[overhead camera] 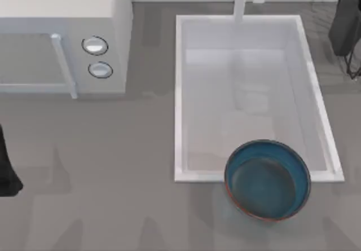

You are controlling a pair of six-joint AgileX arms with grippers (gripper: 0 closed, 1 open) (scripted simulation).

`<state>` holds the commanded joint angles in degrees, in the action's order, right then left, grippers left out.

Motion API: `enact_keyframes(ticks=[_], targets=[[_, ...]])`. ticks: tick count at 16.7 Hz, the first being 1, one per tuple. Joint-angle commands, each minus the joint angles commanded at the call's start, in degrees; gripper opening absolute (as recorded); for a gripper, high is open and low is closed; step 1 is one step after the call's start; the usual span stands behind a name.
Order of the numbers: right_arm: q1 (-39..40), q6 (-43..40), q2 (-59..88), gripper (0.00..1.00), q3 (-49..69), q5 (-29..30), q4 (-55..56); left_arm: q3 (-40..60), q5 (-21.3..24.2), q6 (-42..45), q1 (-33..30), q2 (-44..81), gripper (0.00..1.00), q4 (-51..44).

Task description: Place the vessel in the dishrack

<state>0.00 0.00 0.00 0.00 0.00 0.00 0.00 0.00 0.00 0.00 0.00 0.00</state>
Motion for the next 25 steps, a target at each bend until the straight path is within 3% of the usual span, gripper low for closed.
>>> enact_keyframes(ticks=[7, 19, 25], targets=[[3.74, 3.81, 9.28, 1.00, 8.81, 0.51, -7.88, 0.00, 0.00, 0.00, 0.00, 0.00, 1.00, 0.00], [22.72, 23.53, 69.59, 1.00, 51.74, 1.88, -49.26, 0.00, 0.00, 0.00, 0.00, 0.00, 1.00, 0.00], [28.58, 29.35, 86.68, 1.00, 65.48, 3.05, -61.80, 0.00, 0.00, 0.00, 0.00, 0.00, 1.00, 0.00]])
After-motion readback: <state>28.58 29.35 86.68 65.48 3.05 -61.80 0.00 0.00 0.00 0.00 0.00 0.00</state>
